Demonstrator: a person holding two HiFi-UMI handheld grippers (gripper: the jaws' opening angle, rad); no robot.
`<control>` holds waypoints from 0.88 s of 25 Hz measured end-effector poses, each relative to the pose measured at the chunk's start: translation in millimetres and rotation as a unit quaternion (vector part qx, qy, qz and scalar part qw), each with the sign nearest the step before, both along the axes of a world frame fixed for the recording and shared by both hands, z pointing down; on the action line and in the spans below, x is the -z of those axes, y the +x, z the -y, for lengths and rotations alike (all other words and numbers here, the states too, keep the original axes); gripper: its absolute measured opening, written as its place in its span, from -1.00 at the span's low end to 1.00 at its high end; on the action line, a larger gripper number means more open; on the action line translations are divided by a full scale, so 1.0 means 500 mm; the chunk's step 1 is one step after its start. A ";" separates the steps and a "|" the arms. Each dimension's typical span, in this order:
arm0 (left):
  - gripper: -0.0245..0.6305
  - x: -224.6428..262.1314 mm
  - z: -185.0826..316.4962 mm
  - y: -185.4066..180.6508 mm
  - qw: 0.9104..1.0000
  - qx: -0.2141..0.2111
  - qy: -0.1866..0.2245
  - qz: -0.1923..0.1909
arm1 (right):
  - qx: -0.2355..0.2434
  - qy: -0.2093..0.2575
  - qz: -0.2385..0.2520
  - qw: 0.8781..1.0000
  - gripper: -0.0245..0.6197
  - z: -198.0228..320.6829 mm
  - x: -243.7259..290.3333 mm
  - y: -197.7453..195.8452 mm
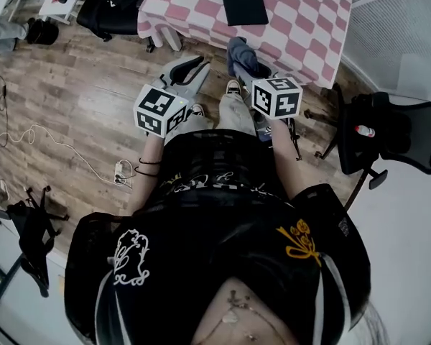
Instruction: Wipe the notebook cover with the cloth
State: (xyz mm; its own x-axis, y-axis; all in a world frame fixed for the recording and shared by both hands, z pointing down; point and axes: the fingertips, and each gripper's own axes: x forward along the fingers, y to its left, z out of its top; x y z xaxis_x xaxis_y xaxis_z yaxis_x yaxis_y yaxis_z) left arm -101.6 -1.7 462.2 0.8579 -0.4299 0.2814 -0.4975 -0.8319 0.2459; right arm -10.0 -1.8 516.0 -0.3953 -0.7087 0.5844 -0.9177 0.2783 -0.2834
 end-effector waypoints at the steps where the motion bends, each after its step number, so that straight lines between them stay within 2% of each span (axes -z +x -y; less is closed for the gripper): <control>1: -0.70 0.001 -0.007 0.002 1.000 -0.006 0.000 -0.003 | -0.004 0.000 -0.005 1.000 -0.51 -0.010 0.002 0.005; 11: -0.70 0.017 -0.048 0.028 1.000 -0.017 0.013 -0.018 | -0.018 0.016 -0.022 0.999 -0.51 -0.051 0.029 0.064; 18: -0.70 0.035 -0.088 0.071 1.000 0.002 0.013 -0.025 | 0.002 0.015 -0.024 1.000 -0.51 -0.100 0.044 0.100; 22: -0.70 0.029 -0.126 0.106 1.000 0.005 0.009 -0.014 | 0.017 0.006 -0.018 1.000 -0.52 -0.137 0.036 0.124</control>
